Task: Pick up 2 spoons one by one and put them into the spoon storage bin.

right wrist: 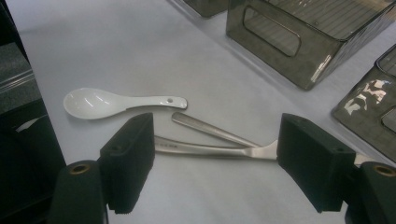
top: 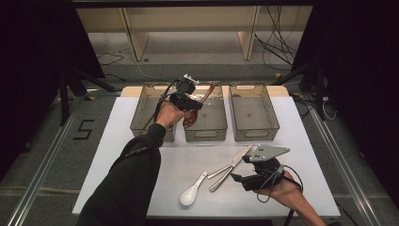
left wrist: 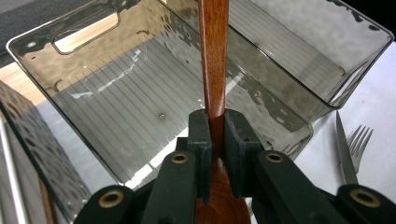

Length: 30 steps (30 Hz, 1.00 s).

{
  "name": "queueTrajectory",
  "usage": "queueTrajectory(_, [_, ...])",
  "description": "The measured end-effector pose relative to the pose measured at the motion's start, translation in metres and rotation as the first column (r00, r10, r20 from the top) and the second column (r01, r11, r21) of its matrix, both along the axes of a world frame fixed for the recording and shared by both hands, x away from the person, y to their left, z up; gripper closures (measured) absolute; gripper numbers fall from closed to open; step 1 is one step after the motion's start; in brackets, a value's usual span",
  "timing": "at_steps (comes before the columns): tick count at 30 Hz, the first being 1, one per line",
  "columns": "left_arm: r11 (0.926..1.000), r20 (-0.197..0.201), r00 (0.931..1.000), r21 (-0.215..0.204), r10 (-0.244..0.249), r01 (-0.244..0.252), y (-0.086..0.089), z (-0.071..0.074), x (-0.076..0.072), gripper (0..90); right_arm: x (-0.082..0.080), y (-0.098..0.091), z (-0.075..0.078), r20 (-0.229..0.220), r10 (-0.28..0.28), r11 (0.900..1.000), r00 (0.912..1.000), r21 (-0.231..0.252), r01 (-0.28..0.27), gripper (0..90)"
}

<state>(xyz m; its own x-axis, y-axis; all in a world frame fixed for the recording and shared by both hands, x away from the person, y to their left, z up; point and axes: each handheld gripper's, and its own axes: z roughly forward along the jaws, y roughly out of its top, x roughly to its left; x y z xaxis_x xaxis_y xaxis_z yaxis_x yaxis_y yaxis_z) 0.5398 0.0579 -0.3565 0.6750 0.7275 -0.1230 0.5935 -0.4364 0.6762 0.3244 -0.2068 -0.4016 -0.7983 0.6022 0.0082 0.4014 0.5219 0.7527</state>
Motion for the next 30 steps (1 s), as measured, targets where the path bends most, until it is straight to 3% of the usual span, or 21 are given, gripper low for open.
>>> queueTrajectory(16, [0.9991, 0.002, 0.9995, -0.029, 0.032, -0.032, -0.002, -0.014, 0.010, 81.2, 0.000, 0.000, 0.000, -0.003, 0.004, 1.0000, 1.0000, -0.002, -0.004, 28.7])
queueTrajectory(30, [0.9994, 0.001, 0.9995, -0.011, 0.032, -0.032, -0.007, -0.023, 0.012, 80.2, 0.000, 0.000, -0.001, -0.005, 0.007, 1.0000, 1.0000, -0.004, -0.007, 28.7])
